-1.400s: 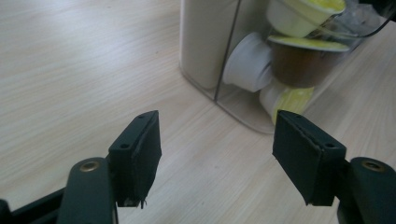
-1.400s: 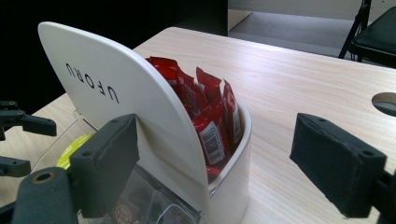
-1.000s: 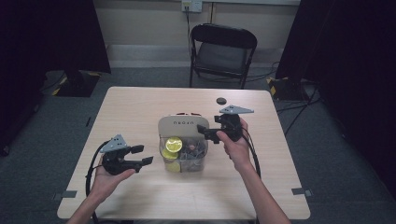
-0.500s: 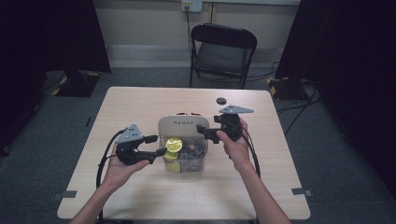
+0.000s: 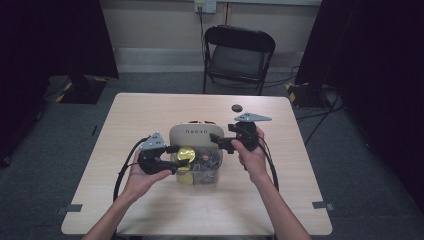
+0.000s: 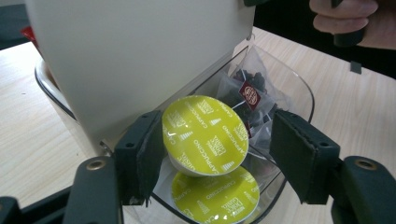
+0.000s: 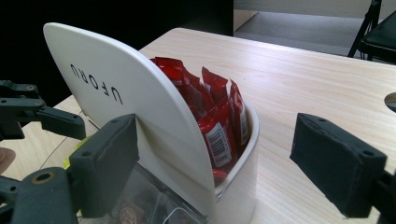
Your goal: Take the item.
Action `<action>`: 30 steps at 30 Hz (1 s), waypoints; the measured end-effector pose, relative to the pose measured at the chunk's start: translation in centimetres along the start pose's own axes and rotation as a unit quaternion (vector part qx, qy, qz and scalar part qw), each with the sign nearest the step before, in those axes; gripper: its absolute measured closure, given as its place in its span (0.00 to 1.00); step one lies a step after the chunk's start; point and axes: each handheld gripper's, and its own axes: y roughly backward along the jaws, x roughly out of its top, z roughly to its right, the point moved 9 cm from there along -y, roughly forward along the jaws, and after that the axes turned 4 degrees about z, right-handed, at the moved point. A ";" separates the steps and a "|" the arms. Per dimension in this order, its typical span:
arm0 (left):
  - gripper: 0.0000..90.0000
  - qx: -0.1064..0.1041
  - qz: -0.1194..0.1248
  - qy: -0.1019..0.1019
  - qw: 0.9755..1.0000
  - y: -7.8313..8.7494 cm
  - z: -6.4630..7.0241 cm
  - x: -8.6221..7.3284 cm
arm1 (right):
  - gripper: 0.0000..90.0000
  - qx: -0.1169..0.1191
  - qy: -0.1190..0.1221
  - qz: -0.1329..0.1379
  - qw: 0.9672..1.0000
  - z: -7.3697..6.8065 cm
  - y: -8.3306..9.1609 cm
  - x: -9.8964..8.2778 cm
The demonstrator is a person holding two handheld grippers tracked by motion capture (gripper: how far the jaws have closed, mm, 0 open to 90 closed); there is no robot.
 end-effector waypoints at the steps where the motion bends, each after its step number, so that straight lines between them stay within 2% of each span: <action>1: 0.39 -0.001 0.003 0.003 1.000 -0.1 0.0 -0.1 | 0.16 0.000 0.000 -0.001 1.000 0.0 0.0 0.0; 7: 0.40 -0.004 0.000 -0.002 1.000 -1.1 0.2 -0.5 | 0.16 0.003 0.001 -0.004 1.000 -0.2 -0.2 -0.2; 10: 0.40 -0.005 -0.004 0.002 1.000 -1.4 0.4 -0.6 | 0.16 0.003 0.000 -0.006 1.000 -0.2 -0.3 -0.3; 14: 0.41 -0.010 -0.001 -0.004 1.000 -1.6 0.5 -0.5 | 0.16 0.004 -0.001 -0.004 1.000 -0.2 -0.2 -0.2; 16: 0.41 -0.014 0.002 0.002 1.000 -1.7 0.6 -0.6 | 0.16 0.004 -0.001 -0.004 1.000 -0.2 -0.2 -0.2; 22: 0.41 -0.015 -0.006 -0.005 1.000 -2.0 0.8 -0.7 | 0.16 0.004 -0.002 -0.006 1.000 -0.2 -0.3 -0.3; 25: 0.41 -0.014 -0.009 -0.015 1.000 -2.2 1.0 -0.9 | 0.16 0.005 -0.001 -0.007 1.000 -0.3 -0.4 -0.3; 30: 0.41 -0.022 -0.010 -0.008 1.000 -2.4 1.1 -1.0 | 0.16 0.004 -0.001 -0.008 1.000 -0.3 -0.4 -0.3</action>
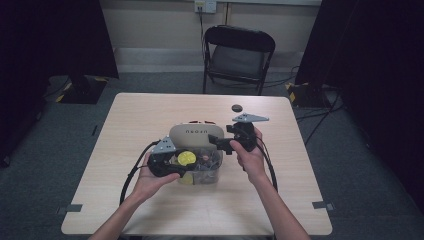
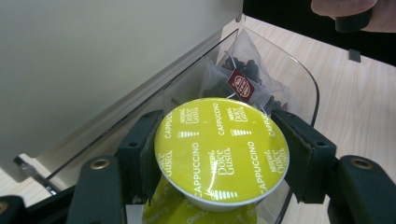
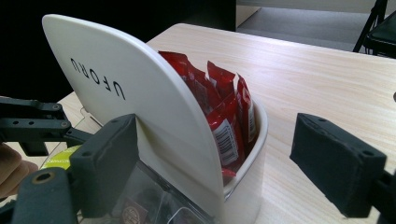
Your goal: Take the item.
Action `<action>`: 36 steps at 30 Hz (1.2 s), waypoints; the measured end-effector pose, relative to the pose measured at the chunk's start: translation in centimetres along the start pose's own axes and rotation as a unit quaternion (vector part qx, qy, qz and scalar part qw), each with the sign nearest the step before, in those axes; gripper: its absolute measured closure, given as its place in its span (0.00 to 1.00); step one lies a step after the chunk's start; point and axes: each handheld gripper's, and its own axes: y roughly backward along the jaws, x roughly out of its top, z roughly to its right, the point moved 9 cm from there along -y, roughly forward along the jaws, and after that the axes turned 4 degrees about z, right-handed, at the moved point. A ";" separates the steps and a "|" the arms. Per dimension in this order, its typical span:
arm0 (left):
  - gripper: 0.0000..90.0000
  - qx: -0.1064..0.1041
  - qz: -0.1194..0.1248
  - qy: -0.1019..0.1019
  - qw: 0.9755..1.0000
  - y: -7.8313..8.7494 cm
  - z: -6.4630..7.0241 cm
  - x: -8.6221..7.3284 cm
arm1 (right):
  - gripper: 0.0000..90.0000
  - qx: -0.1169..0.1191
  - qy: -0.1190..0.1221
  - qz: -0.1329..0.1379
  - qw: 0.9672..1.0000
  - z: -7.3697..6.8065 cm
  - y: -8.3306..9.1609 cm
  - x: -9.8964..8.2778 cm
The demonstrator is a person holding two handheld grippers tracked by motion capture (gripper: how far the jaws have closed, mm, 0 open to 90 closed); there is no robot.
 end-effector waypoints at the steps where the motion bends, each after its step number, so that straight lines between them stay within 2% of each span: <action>1: 0.41 0.000 0.001 0.001 1.000 0.0 0.0 0.0 | 0.16 0.000 0.000 0.000 1.000 0.0 0.0 0.0; 7: 0.42 -0.007 0.008 0.011 1.000 0.0 -0.1 0.0 | 0.16 0.000 0.000 0.000 1.000 0.0 0.0 0.0; 13: 0.42 -0.009 0.010 0.012 1.000 0.2 0.0 0.1 | 0.16 0.000 -0.002 0.000 1.000 0.1 0.0 -0.2; 23: 0.42 -0.013 0.025 0.020 0.999 1.2 0.0 0.6 | 0.17 0.001 -0.005 0.001 1.000 0.2 0.2 -0.3; 31: 0.42 -0.013 0.019 0.020 1.000 1.8 0.1 0.7 | 0.17 0.000 -0.004 0.001 1.000 0.2 0.2 -0.3; 32: 0.42 -0.017 0.026 0.025 0.999 1.8 0.1 0.8 | 0.17 0.000 -0.004 0.001 1.000 0.2 0.2 -0.3; 36: 0.42 -0.012 0.027 0.022 0.999 2.3 0.0 0.9 | 0.17 0.002 -0.004 0.000 1.000 0.2 0.3 -0.3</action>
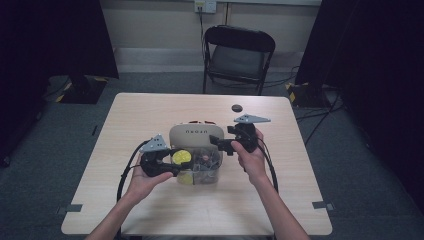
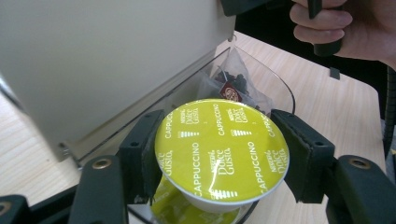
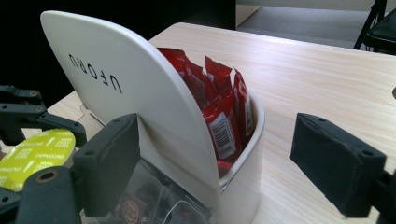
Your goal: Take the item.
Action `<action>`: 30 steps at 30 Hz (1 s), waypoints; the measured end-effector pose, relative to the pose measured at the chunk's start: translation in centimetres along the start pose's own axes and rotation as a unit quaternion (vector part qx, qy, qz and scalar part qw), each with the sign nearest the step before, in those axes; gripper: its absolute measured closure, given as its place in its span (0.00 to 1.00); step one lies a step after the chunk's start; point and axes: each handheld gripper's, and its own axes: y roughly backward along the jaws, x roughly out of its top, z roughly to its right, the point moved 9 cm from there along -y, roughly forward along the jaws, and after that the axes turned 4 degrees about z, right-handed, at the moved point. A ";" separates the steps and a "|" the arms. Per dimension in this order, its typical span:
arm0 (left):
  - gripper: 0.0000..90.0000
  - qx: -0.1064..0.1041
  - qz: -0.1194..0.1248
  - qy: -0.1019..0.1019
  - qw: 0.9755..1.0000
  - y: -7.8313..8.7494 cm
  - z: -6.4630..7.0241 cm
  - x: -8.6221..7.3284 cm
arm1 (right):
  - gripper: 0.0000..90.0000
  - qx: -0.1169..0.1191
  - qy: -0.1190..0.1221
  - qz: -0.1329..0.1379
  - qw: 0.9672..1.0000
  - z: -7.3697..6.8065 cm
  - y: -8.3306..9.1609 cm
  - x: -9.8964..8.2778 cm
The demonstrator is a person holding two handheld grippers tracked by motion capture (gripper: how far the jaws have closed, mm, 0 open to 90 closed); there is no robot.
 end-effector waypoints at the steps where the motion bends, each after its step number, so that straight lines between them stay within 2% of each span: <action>1: 0.42 0.001 0.000 -0.001 1.000 0.1 0.0 0.0 | 0.17 0.000 0.001 0.000 1.000 0.0 0.0 0.0; 13: 0.42 0.014 0.009 0.001 1.000 2.2 -0.7 0.4 | 0.17 -0.002 0.000 0.001 1.000 0.1 0.2 0.1; 17: 0.42 0.011 0.013 0.003 1.000 2.6 -0.8 0.5 | 0.17 -0.002 0.000 -0.001 1.000 0.1 0.1 0.0; 21: 0.42 0.014 0.014 -0.004 1.000 3.0 -1.0 0.7 | 0.17 0.002 0.000 -0.002 1.000 0.1 0.0 -0.1; 30: 0.42 0.038 0.024 0.007 0.999 4.4 -2.3 0.9 | 0.17 0.001 -0.001 0.002 1.000 0.1 0.2 0.1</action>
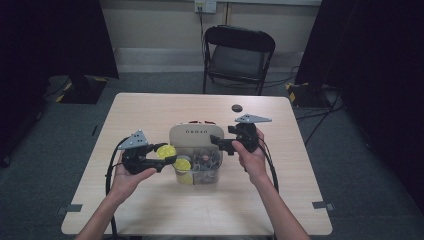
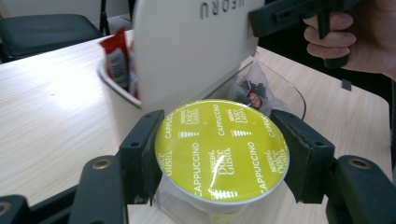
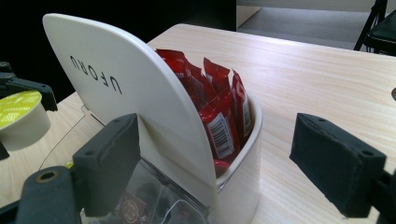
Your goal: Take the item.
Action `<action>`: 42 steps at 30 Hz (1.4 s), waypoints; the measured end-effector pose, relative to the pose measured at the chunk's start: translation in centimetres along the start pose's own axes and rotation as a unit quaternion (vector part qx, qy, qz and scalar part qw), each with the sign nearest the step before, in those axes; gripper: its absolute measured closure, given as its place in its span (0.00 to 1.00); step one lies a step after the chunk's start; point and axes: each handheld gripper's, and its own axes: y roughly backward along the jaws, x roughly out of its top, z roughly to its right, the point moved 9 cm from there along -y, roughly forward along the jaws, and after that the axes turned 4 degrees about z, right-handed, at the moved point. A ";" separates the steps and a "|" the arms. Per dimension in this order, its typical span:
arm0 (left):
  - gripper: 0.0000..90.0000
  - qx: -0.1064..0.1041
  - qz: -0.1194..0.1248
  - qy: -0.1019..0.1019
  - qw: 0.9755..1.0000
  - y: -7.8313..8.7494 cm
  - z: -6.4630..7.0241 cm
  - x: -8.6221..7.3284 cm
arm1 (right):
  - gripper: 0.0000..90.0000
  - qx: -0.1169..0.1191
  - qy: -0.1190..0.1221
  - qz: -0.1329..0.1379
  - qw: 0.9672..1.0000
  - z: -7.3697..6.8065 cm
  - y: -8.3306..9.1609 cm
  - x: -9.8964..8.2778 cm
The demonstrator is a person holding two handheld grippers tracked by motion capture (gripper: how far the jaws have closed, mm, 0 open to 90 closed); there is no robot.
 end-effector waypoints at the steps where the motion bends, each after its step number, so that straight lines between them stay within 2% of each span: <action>1: 0.42 0.003 -0.002 -0.002 1.000 0.2 -0.2 0.1 | 0.17 0.000 0.000 0.000 1.000 0.0 0.0 0.0; 6: 0.42 0.009 0.011 0.009 1.000 1.0 -1.0 0.5 | 0.17 0.000 0.000 0.000 1.000 0.0 0.0 0.0; 11: 0.42 0.018 0.018 0.010 1.000 1.7 -1.8 0.9 | 0.17 0.001 0.001 -0.002 1.000 -0.1 0.0 -0.1; 17: 0.42 0.039 0.018 0.015 0.999 2.4 -3.2 0.9 | 0.17 0.004 0.001 -0.001 1.000 -0.2 0.0 -0.1; 21: 0.42 0.053 0.025 0.027 0.998 2.8 -4.2 1.0 | 0.17 0.006 0.002 0.000 1.000 -0.2 0.0 -0.1; 23: 0.42 0.062 0.019 0.024 0.998 3.0 -4.8 0.7 | 0.17 0.005 0.003 0.000 1.000 -0.1 0.0 -0.1; 29: 0.42 0.077 0.017 0.037 0.996 3.3 -6.5 0.2 | 0.17 0.009 0.006 0.000 1.000 -0.3 0.0 -0.1; 34: 0.42 0.100 0.010 0.044 0.994 3.7 -7.7 -0.6 | 0.17 0.011 0.006 0.000 1.000 -0.2 0.0 -0.1; 42: 0.42 0.120 -0.004 0.059 0.991 3.6 -9.6 -1.9 | 0.17 0.010 0.004 -0.001 1.000 -0.1 -0.1 -0.1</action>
